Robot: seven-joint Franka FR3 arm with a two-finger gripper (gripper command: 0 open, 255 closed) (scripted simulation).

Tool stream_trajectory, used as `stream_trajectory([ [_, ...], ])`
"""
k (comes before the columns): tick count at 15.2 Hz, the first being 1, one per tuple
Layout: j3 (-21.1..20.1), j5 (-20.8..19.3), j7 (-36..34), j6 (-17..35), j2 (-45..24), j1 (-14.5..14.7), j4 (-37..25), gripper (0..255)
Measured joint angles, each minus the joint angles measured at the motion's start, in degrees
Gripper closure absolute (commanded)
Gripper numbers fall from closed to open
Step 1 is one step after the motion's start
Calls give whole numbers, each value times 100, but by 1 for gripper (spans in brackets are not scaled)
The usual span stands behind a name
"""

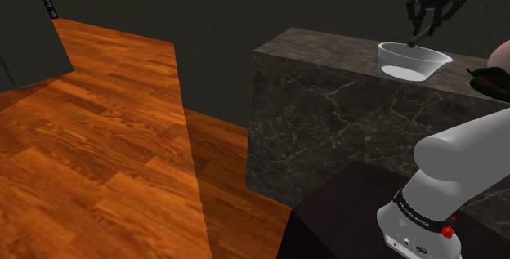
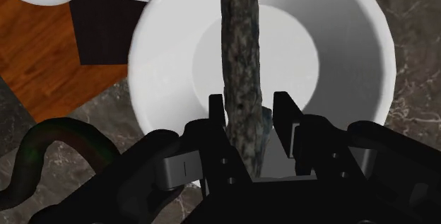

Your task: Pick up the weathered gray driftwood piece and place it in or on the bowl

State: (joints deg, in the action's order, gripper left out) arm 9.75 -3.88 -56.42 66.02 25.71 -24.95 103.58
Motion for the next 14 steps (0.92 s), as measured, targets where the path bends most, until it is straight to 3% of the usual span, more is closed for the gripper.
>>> stream_trajectory([
  [8, 25, -46, -6, 600, 267, -27, 867, 255],
  [14, 19, -43, -19, 667, 293, -26, 958, 255],
])
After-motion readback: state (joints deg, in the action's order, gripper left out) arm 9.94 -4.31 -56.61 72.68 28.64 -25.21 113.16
